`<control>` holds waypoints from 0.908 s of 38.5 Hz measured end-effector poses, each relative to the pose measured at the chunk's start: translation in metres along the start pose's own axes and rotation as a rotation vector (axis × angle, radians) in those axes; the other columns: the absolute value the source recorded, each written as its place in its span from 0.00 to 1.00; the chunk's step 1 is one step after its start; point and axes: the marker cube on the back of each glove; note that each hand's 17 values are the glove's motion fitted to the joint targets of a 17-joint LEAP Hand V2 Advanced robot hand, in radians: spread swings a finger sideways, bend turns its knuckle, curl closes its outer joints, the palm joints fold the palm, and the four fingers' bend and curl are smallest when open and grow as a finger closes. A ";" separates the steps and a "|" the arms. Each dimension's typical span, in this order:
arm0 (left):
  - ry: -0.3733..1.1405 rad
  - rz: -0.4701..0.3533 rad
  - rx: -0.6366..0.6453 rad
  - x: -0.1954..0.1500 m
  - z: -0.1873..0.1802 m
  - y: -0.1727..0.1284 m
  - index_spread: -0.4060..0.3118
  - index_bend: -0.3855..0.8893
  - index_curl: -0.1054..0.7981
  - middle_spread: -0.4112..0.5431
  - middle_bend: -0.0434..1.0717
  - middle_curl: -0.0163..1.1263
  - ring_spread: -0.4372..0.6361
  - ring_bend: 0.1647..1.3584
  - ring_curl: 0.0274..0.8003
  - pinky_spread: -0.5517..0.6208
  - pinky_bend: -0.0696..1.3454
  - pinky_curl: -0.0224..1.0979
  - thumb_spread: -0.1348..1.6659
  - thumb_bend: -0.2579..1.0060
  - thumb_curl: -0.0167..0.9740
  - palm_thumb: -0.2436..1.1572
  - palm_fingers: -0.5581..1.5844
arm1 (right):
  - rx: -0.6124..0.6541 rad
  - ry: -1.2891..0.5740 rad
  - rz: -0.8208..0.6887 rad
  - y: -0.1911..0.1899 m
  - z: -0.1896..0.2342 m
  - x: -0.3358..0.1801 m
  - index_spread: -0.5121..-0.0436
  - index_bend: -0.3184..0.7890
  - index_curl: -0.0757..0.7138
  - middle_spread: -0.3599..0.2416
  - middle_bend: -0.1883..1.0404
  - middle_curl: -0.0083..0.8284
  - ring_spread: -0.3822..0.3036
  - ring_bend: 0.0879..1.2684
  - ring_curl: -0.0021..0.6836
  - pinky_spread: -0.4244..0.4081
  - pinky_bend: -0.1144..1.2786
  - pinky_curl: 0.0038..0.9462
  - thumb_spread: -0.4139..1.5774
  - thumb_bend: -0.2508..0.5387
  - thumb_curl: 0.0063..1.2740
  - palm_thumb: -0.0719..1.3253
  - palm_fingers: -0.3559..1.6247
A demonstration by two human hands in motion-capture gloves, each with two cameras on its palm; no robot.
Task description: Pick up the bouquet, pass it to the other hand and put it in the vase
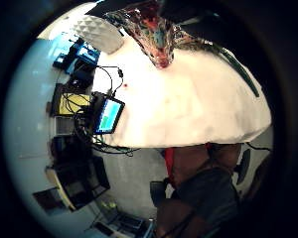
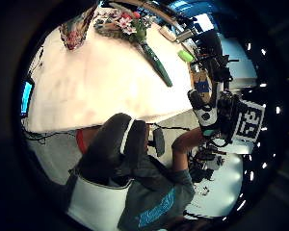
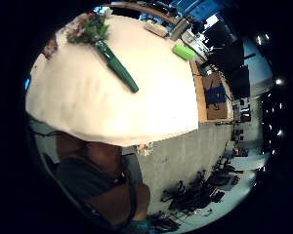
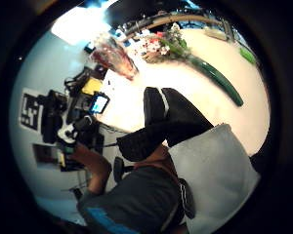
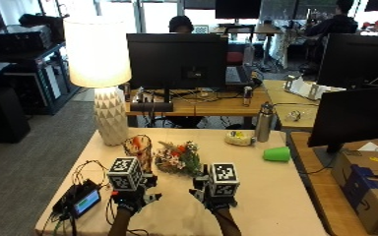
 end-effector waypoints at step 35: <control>0.107 0.001 0.119 -0.002 0.024 -0.010 0.45 0.40 0.37 0.56 0.22 0.29 0.73 0.35 0.30 0.88 0.37 0.30 0.64 0.18 0.28 0.32 0.35 | -0.300 -0.065 0.242 -0.083 0.169 0.108 0.46 0.36 0.26 0.57 0.45 0.43 0.68 0.40 0.40 0.82 0.55 0.36 0.74 0.43 0.30 0.64 0.46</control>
